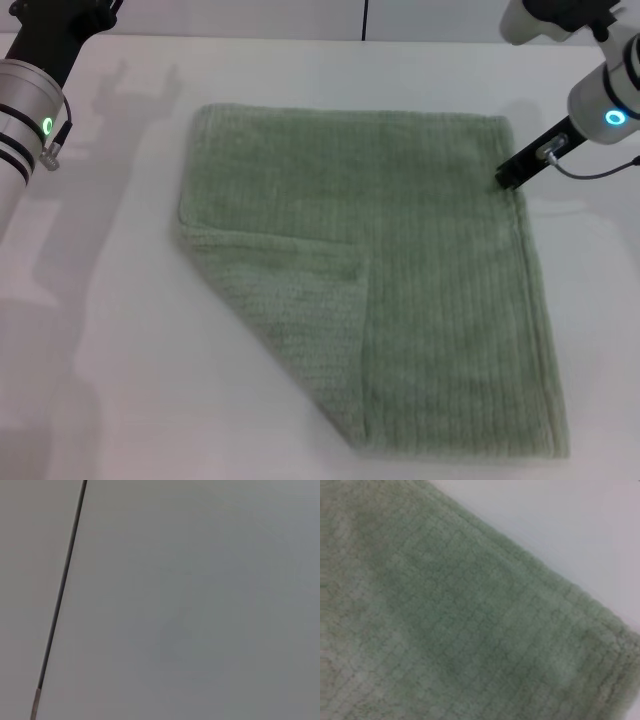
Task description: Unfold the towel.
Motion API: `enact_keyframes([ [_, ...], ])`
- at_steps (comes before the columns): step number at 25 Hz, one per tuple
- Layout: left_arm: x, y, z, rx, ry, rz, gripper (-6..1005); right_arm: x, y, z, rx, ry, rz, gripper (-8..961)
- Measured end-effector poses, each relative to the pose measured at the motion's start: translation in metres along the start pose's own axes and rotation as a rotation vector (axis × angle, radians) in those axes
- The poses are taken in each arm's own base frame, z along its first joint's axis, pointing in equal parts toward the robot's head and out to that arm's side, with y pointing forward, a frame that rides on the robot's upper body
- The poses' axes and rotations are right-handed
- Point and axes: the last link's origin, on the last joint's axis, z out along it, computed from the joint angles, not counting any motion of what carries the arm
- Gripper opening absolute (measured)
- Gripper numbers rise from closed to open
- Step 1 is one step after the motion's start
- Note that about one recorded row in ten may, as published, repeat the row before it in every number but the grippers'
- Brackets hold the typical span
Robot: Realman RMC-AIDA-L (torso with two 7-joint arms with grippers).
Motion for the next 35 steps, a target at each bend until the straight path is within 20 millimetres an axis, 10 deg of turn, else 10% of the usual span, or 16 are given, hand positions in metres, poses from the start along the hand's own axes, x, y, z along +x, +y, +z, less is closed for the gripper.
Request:
enact_keyframes([
  [18,0.0,0.005,0.002,-0.024,-0.005,-0.007,740,0.003,0.006,0.004,-0.032,-0.001,0.008,0],
  [35,0.026,0.051,0.024,-0.37,-0.189,-0.142,729,0.009,0.003,0.007,-0.035,0.01,0.014,-1],
])
